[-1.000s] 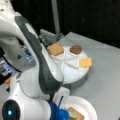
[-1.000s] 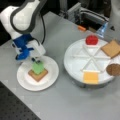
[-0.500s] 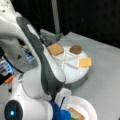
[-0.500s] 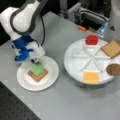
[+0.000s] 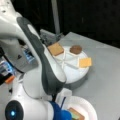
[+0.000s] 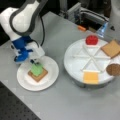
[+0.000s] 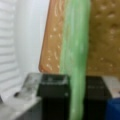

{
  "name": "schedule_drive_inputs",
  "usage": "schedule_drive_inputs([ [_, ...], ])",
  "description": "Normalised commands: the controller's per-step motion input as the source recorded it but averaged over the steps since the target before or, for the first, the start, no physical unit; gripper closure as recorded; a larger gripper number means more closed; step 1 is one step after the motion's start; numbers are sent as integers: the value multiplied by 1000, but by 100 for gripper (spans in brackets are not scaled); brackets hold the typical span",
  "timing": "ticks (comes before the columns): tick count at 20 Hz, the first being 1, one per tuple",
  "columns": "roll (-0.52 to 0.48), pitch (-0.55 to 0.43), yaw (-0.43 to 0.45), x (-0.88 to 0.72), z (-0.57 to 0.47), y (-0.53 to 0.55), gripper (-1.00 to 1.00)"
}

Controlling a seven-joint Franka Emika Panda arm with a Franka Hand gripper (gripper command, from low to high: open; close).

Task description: Ingredient selection for cheeseburger or sandwich

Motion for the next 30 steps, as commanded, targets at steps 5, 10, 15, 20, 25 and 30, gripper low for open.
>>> schedule_drive_inputs([
  [5, 40, 66, 155, 173, -28, -203, -100],
  [10, 25, 62, 166, 137, -9, -171, -100],
  [15, 17, 74, 165, 90, 30, -156, -100],
  [20, -5, 108, 156, 37, 111, -109, -100],
  [25, -99, 138, 117, 19, 162, -8, -100],
  [30, -320, 98, 59, -14, 178, 131, -100],
])
